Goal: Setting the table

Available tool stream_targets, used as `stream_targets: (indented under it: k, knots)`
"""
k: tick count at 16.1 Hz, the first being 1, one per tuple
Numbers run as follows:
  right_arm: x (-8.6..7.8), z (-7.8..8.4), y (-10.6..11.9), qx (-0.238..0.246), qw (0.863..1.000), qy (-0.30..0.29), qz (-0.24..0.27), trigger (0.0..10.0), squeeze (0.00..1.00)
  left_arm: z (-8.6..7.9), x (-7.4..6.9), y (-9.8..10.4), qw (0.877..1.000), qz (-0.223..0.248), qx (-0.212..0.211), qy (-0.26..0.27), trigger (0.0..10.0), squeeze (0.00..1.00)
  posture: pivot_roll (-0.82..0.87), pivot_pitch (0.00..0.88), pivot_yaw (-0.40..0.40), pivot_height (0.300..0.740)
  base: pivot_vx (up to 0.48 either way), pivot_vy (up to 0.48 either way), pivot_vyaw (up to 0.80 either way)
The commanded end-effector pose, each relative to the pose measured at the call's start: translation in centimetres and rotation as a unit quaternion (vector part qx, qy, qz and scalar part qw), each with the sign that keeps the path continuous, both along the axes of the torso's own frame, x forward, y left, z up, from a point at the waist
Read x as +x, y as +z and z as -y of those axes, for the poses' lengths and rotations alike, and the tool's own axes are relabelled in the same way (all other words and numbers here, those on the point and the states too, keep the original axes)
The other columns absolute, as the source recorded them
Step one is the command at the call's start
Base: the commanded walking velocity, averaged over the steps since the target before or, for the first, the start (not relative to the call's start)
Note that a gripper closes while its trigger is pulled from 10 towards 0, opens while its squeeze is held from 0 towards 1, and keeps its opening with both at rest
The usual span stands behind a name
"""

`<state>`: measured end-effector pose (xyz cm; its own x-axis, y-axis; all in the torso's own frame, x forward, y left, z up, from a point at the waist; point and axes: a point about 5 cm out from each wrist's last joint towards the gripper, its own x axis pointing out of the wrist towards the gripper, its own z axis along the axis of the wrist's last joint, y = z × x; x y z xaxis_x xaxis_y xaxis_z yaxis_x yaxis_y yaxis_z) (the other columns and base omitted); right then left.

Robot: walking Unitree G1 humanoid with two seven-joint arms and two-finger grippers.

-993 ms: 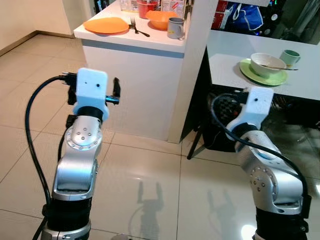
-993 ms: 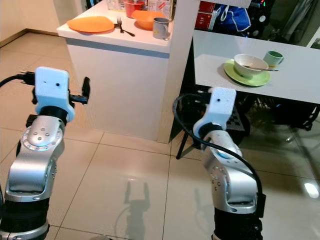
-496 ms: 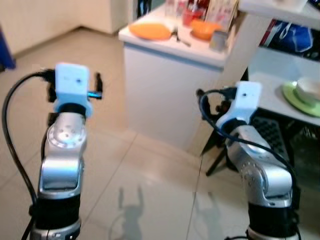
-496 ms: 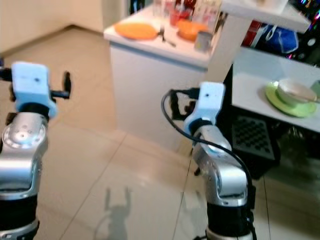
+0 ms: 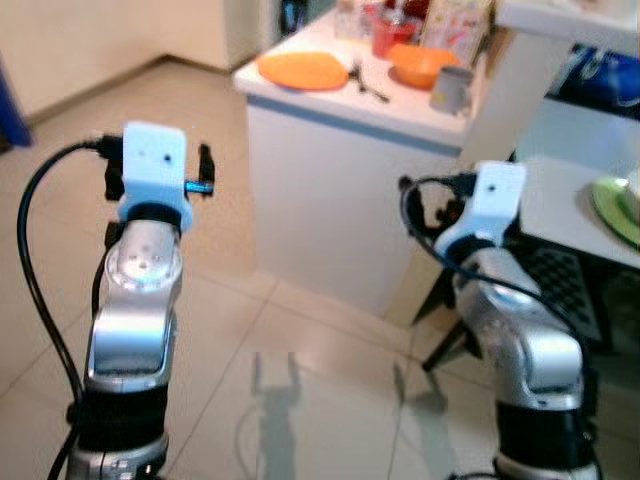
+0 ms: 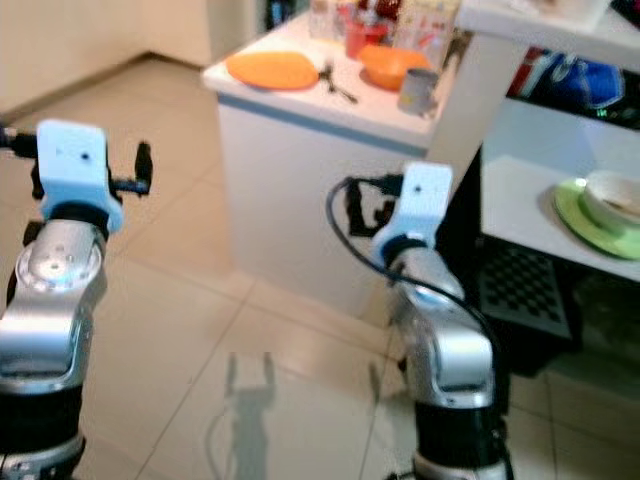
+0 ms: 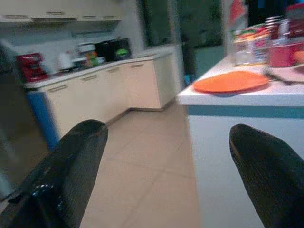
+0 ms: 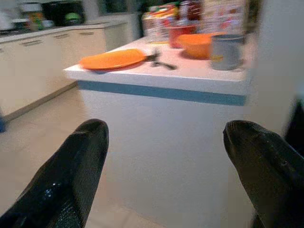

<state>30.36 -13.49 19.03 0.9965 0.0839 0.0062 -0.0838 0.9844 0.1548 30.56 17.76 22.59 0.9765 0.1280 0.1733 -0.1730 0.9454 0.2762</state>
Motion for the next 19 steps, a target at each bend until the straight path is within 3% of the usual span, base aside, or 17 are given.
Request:
stream_targets:
  k: [1, 13, 17, 19]
  knots:
    - [-0.23, 1.56, -0.19, -0.004, 1.000, -0.025, -0.001, 10.0, 0.00, 1.25, -0.13, -0.10, 1.000, 0.001, 0.005, -0.016, 10.0, 0.00, 0.09, 0.000, -0.103, 0.740, 0.386, 0.000, 0.00]
    - [-0.16, 1.20, 0.01, -0.008, 1.000, -0.009, 0.007, 10.0, 0.00, 1.22, -0.73, -0.73, 1.000, -0.006, 0.009, -0.016, 10.0, 0.00, 0.09, 0.000, -0.117, 0.740, 0.386, 0.000, 0.00]
    - [-0.03, 1.09, 0.07, -0.007, 1.000, -0.006, 0.006, 10.0, 0.00, 1.28, -0.72, -0.54, 1.000, -0.003, 0.010, -0.016, 10.0, 0.00, 0.09, 0.000, -0.116, 0.740, 0.388, 0.000, 0.80]
    - [0.11, 0.93, 0.13, 0.012, 1.000, -0.011, 0.010, 10.0, 0.00, 1.29, -0.57, -0.32, 1.000, -0.001, 0.013, -0.017, 10.0, 0.00, 0.09, 0.000, -0.105, 0.740, 0.384, 0.000, 0.00]
